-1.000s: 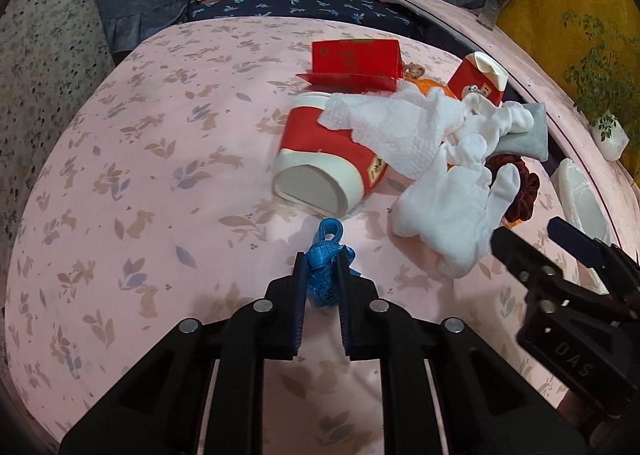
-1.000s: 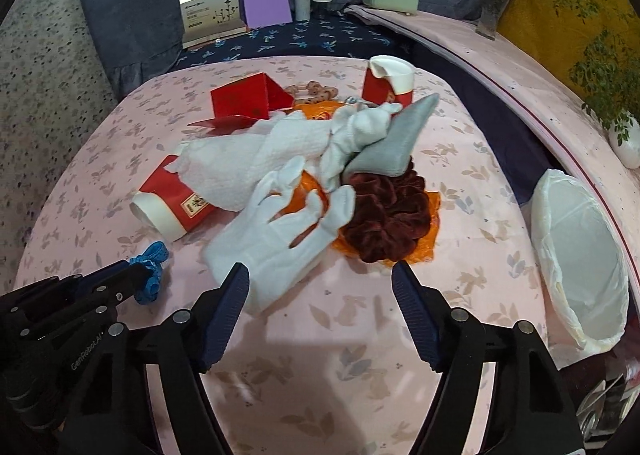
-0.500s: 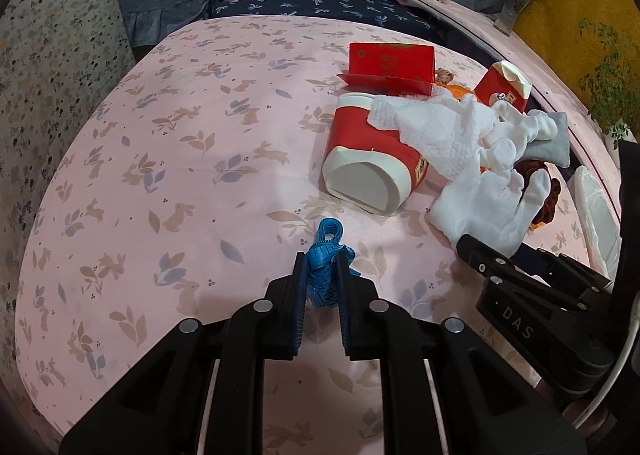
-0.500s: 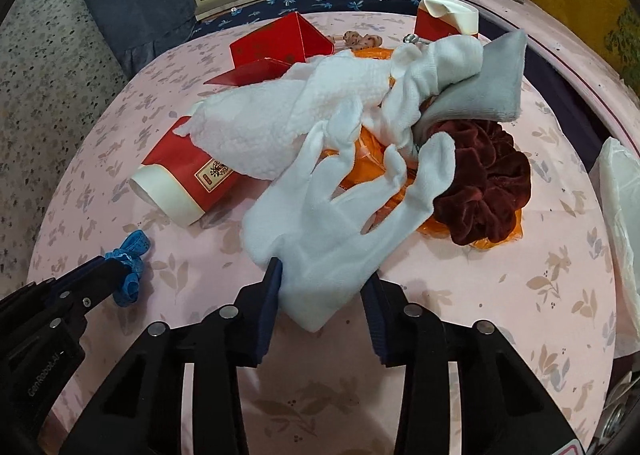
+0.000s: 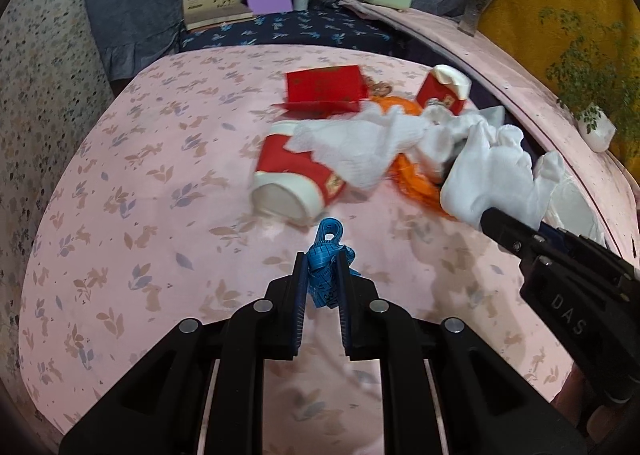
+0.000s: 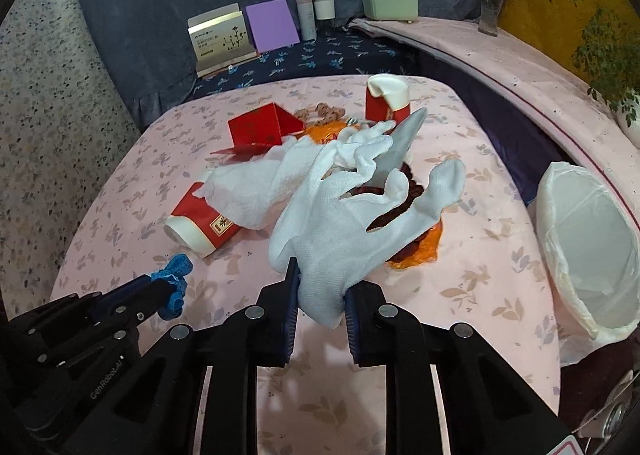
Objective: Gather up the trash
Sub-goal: 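Grasp the white glove with the right gripper while the left gripper holds the blue clip, then carry the white glove into the wastebasket and open the right gripper while the left holds the clip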
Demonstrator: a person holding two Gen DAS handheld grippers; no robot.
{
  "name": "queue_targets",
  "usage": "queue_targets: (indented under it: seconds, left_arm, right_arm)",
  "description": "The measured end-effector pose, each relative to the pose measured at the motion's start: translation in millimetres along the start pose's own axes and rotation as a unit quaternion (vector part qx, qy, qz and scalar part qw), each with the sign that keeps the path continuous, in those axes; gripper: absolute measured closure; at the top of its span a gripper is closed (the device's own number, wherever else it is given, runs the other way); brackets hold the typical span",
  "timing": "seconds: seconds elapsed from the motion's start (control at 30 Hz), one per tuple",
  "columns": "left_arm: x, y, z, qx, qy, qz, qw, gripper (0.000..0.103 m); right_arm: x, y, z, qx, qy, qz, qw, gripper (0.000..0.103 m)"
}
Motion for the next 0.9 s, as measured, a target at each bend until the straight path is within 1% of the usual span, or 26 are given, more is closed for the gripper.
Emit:
queue_targets:
  seconds: [0.23,0.53,0.7,0.9]
  left_arm:
    - [54.3,-18.3,6.4,0.024,0.047,-0.017,0.9985,0.089]
    - [127.0,-25.7,7.4,0.035,0.106,-0.046,0.9927,0.089]
    - [171.3,-26.0,7.8,0.037,0.146,-0.068,0.9862,0.089]
    - [226.3,-25.3,13.2,0.045,0.189,-0.103,0.9755,0.089]
  right_arm:
    - [38.4,-34.4,1.5,0.033,0.031,-0.023,0.999,0.084]
    - [108.6,-73.9,-9.3,0.060,0.082,-0.069,0.992,0.084]
    - [149.6,-88.1,-19.0,0.071,0.121,-0.096,0.985,0.083]
    - [189.9,-96.1,-31.1,0.075,0.161,-0.130,0.975,0.083]
Point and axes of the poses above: each gripper's, at about its wrist camera, not at the fingertips, and y roughly the way its jaws point, x to its right, z to its top, the point moved 1 cm from there along y, roughly the way its jaws point, and after that the axes turned 3 degrees about z, right-handed, at the moved point
